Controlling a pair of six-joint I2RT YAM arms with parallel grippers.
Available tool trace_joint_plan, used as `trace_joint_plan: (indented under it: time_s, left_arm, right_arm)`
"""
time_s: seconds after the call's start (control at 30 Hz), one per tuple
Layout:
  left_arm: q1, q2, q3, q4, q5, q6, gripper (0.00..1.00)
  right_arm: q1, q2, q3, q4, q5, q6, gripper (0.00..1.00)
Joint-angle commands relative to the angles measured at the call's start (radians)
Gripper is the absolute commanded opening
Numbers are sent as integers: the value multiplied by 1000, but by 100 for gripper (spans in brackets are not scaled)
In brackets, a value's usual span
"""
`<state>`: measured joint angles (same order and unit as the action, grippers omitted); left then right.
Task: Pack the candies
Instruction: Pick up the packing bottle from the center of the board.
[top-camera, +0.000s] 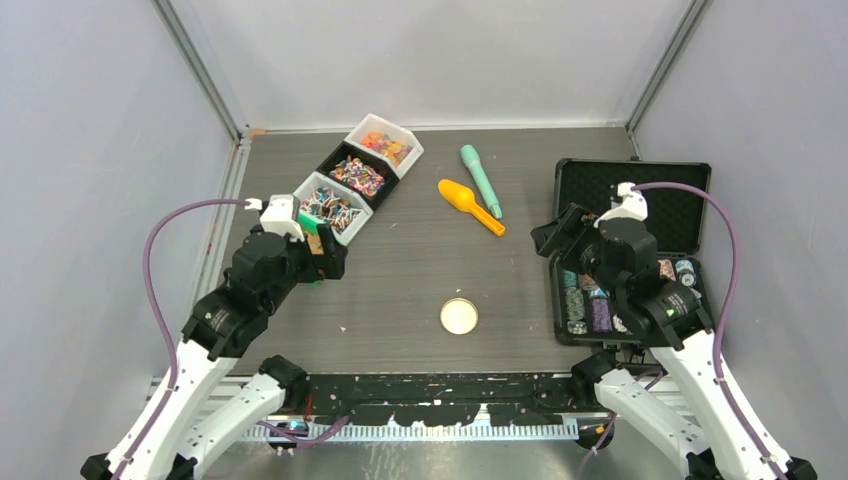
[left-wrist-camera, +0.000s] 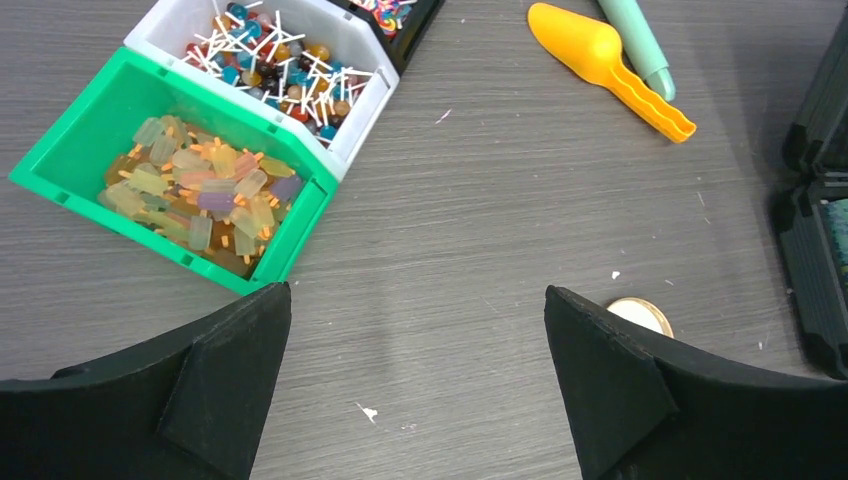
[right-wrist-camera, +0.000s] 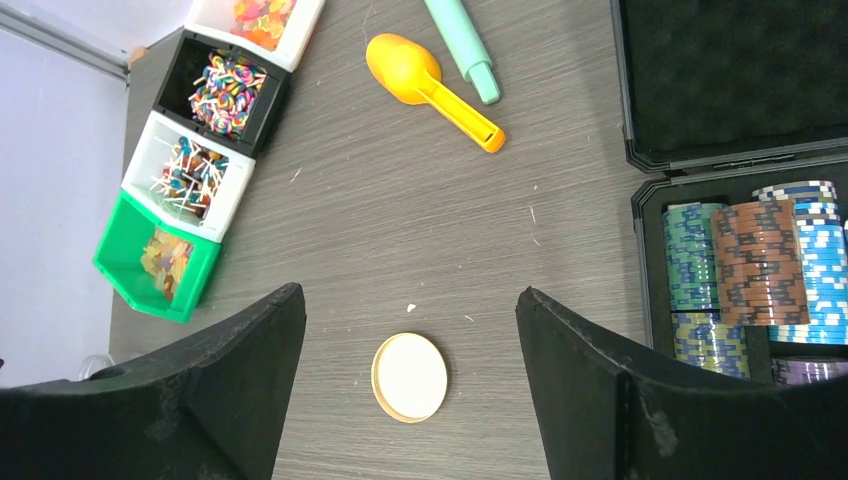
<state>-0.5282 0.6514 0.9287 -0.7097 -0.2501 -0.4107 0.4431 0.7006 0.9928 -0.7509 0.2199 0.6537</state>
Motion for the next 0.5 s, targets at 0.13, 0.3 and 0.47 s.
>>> trace_joint_plan:
  time_s: [0.13, 0.3, 0.47]
  left_arm:
    - [-1, 69, 35, -20, -177, -44, 100]
    - [0, 133, 72, -135, -367, -191, 100]
    - [62, 130, 63, -267, -484, -415, 100]
  right_arm:
    - [0, -27, 4, 34, 14, 10, 82]
    - [-2, -63, -7, 45, 21, -5, 82]
    - [-1, -129, -26, 57, 25, -17, 82]
